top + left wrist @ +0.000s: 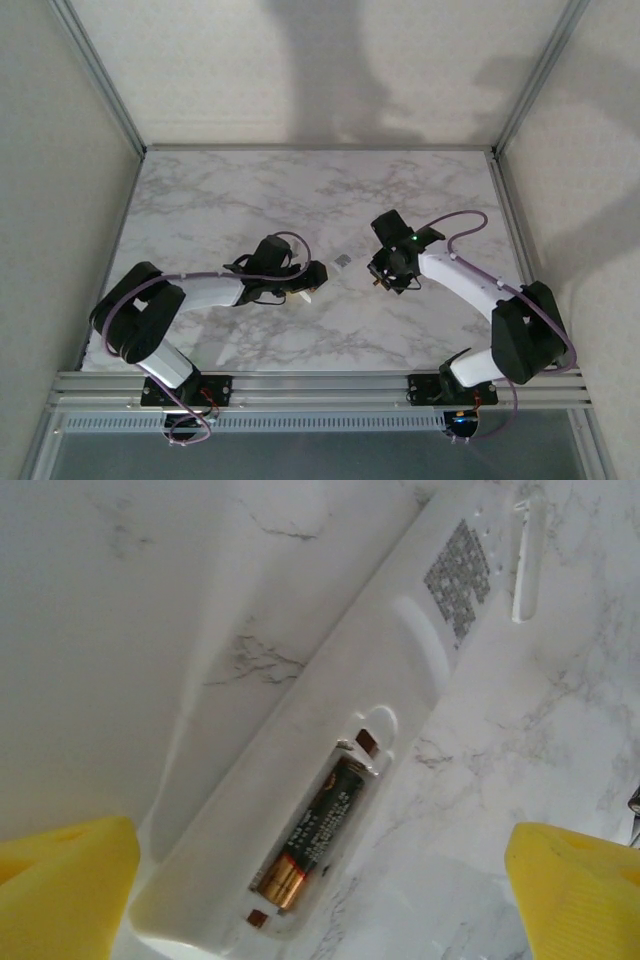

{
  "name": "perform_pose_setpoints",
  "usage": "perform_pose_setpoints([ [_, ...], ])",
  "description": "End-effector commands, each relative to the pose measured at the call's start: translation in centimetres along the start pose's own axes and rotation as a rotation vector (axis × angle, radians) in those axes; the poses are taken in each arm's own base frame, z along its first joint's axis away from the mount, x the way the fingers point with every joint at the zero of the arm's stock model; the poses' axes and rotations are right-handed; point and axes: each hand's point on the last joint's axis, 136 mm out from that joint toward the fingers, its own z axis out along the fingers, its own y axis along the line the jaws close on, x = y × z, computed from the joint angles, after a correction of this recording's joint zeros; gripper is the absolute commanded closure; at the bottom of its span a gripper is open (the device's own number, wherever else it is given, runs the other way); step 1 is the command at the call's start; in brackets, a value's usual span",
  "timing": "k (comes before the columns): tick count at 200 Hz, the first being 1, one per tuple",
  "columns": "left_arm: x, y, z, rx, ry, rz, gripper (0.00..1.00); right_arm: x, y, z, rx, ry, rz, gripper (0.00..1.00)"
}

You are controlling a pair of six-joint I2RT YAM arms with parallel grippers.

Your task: Load the batteries into the remote control

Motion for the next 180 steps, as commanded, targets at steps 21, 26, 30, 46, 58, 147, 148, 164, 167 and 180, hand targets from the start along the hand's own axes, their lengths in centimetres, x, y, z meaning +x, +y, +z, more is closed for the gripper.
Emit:
perform_pose_setpoints([
  [21, 1.6, -2.1, 0.3, 0.083, 0.031, -0.018, 0.06, -0.2, -0.1, -1.0, -0.007, -0.036, -0.050, 0.85],
  [26, 1.7, -2.2, 0.2, 0.088, 0.032, -0.018, 0.06, -0.2, 0.0, -1.0, -0.011, -0.036, -0.057, 0.85],
  [30, 1.8, -2.3, 0.2, 0.090, 0.031, -0.018, 0.06, -0.3, 0.1, -1.0, -0.016, -0.038, -0.062, 0.85],
  [46, 2.1, -2.8, 0.0, 0.100, 0.031, -0.019, 0.06, -0.3, 0.4, -1.1, -0.028, -0.042, -0.086, 0.85],
  [58, 2.1, -3.1, -0.2, 0.112, 0.027, -0.022, 0.06, -0.2, 0.9, -1.1, -0.048, -0.041, -0.116, 0.85],
  [147, -1.7, 3.4, -6.4, -0.141, -0.202, -0.103, 0.07, 3.0, 6.3, 0.7, -0.108, -0.031, -0.336, 0.84],
  [148, -1.6, 3.5, -6.5, -0.147, -0.201, -0.103, 0.07, 3.0, 6.4, 0.7, -0.107, -0.033, -0.340, 0.84],
  [164, -1.0, 4.8, -7.1, -0.203, -0.196, -0.087, 0.11, 4.2, 7.7, 1.2, -0.104, -0.036, -0.400, 0.84],
  [167, -0.8, 5.0, -7.2, -0.209, -0.191, -0.085, 0.11, 4.4, 8.0, 1.4, -0.103, -0.034, -0.409, 0.84],
  [180, 0.1, 5.7, -7.2, -0.223, -0.166, -0.093, 0.14, 5.2, 8.9, 2.0, -0.101, -0.027, -0.441, 0.85],
])
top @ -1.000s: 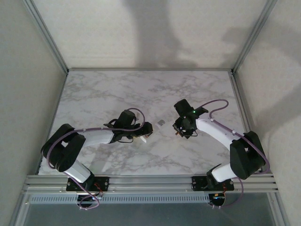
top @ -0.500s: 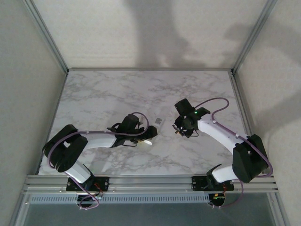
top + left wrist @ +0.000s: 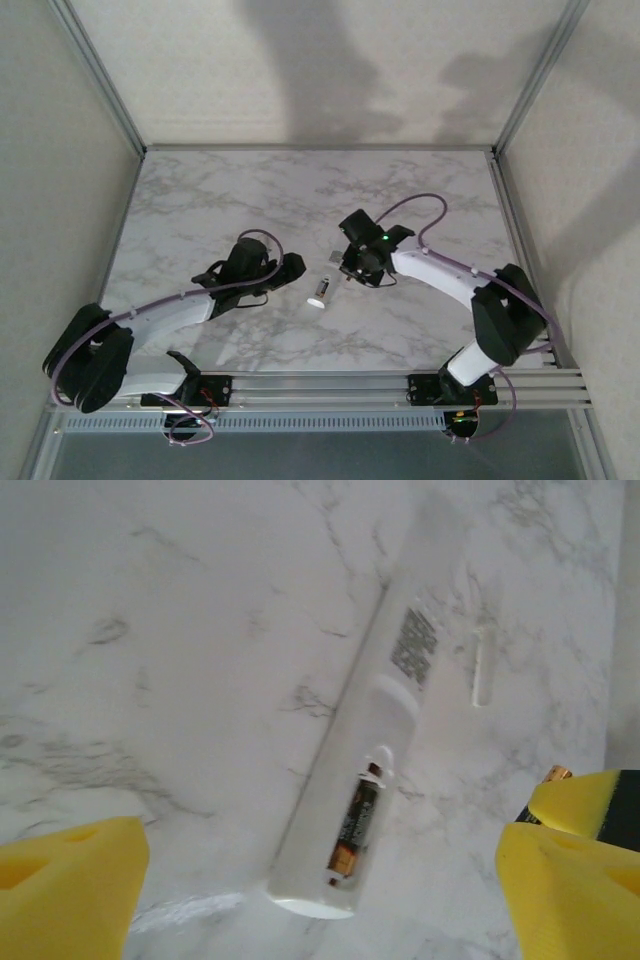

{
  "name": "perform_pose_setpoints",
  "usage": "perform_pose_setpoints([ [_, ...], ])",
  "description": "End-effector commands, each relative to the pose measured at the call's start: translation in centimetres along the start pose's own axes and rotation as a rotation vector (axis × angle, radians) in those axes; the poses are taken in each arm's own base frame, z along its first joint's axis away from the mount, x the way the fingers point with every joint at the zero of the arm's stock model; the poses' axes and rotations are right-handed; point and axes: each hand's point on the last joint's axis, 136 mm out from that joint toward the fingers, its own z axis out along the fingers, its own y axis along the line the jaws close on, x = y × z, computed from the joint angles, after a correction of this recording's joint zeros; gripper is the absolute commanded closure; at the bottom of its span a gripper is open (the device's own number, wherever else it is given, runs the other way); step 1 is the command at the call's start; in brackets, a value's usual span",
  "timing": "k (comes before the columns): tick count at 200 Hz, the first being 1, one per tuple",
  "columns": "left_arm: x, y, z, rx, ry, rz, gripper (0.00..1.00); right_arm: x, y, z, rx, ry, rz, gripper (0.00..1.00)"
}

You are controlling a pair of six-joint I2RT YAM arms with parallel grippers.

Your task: Load the batteries into the remote control

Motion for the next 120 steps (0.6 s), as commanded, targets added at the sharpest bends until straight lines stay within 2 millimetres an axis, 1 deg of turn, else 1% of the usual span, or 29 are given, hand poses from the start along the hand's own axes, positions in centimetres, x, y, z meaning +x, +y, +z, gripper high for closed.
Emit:
perform_pose_setpoints([
  [1, 2.1, 4.5, -0.5, -0.157, 0.048, 0.019, 0.14, -0.1, 2.6, 0.6, -0.014, -0.032, -0.088, 0.85],
  [26, 3.9, 5.3, -0.6, -0.148, 0.095, 0.003, 0.17, 0.9, 4.4, 1.9, -0.012, -0.014, -0.138, 0.85],
  [48, 4.8, 5.5, -0.8, -0.148, 0.110, 0.009, 0.16, 1.6, 5.1, 2.9, 0.002, -0.003, -0.170, 0.85],
  [81, 5.0, 5.6, -1.0, -0.156, 0.112, 0.017, 0.13, 2.4, 4.7, 4.3, 0.038, 0.011, -0.181, 0.86],
  [120, 4.8, 5.7, -1.2, -0.158, 0.100, 0.016, 0.11, 3.5, 4.3, 5.0, 0.056, 0.020, -0.175, 0.86],
])
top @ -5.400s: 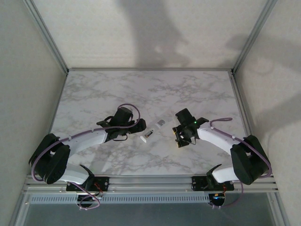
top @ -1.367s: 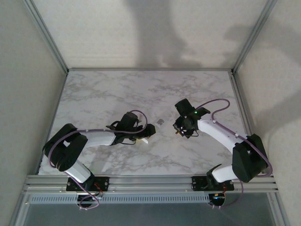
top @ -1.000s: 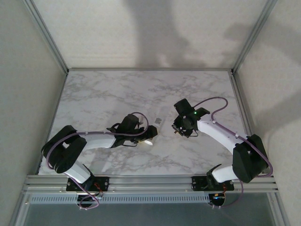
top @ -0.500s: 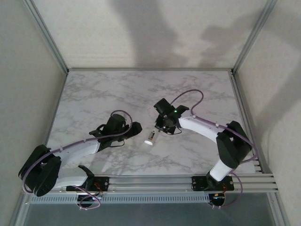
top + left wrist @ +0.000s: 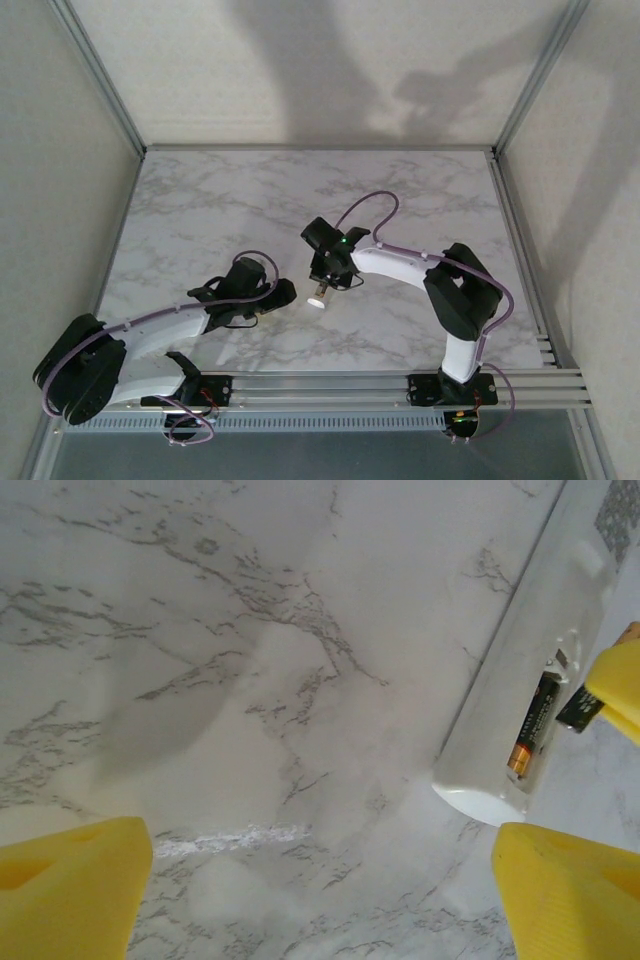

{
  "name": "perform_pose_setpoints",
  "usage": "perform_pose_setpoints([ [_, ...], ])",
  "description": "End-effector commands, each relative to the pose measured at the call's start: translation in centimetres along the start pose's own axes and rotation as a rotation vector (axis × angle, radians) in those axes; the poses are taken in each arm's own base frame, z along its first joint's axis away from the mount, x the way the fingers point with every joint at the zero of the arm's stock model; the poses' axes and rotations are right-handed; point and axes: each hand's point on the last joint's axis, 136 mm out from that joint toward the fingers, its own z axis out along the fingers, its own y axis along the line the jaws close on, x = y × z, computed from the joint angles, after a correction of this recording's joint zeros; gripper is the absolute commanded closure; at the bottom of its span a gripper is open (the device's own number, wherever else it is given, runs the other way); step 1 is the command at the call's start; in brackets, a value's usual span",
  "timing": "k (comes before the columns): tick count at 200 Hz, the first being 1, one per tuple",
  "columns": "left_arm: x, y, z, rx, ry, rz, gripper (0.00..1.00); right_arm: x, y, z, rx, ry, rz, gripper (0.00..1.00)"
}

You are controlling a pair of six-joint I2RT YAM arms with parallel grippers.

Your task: Load the batteries into the remote control

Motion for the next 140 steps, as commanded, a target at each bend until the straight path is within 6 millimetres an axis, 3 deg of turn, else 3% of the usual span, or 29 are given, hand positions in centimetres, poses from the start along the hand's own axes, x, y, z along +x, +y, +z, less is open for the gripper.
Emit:
perform_pose_setpoints([
  [1, 0.2, 0.6, -0.2, -0.025, -0.007, 0.002, 0.11, 0.4, 0.1, 0.4, 0.022, -0.015, -0.007, 0.86],
  [140, 0.3, 0.7, -0.6, -0.017, -0.018, -0.007, 0.11, 1.7, -1.2, 2.2, 0.081, 0.004, -0.001, 0.85],
])
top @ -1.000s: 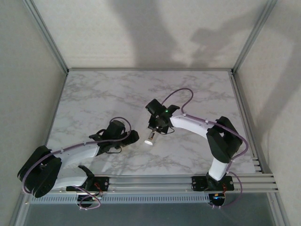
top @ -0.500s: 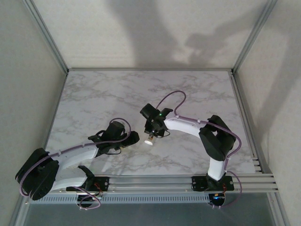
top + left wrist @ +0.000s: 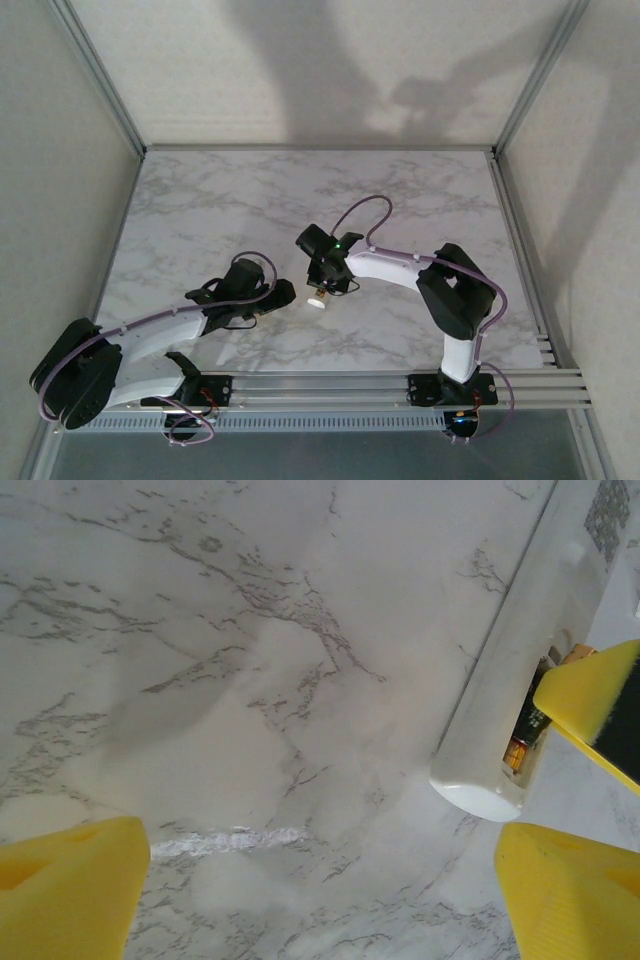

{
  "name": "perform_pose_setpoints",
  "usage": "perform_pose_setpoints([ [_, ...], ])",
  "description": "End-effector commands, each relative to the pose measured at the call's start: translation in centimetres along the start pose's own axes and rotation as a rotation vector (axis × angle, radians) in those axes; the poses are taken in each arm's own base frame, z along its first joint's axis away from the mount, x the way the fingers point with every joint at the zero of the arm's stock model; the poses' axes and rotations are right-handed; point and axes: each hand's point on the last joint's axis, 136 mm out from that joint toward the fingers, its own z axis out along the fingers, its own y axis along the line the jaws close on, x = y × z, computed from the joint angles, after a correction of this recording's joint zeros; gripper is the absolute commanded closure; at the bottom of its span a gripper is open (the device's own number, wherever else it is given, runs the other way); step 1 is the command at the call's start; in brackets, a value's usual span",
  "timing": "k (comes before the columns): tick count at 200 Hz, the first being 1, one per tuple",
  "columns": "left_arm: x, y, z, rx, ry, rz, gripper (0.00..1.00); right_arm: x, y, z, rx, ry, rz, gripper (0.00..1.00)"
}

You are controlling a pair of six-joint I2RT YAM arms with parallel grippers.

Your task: Load the batteries into the remote control

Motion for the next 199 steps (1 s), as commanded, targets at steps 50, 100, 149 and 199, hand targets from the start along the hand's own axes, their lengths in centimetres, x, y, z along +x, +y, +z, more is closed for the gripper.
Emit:
perform_pose_setpoints([
  [50, 0.4, 0.9, -0.2, -0.023, -0.009, -0.013, 0.10, 1.5, -0.7, 1.0, 0.046, 0.020, 0.006, 0.83],
  [100, 0.5, 1.0, -0.2, -0.022, -0.009, -0.015, 0.10, 2.7, -1.0, 1.2, 0.061, 0.038, 0.006, 0.84],
  [149, 0.5, 1.0, 0.0, -0.023, -0.007, -0.012, 0.10, 3.4, -1.3, 1.1, 0.060, 0.059, 0.023, 0.84],
  [199, 0.6, 1.2, 0.0, -0.024, -0.005, -0.014, 0.10, 4.1, -1.2, 0.9, 0.054, 0.068, 0.015, 0.78],
])
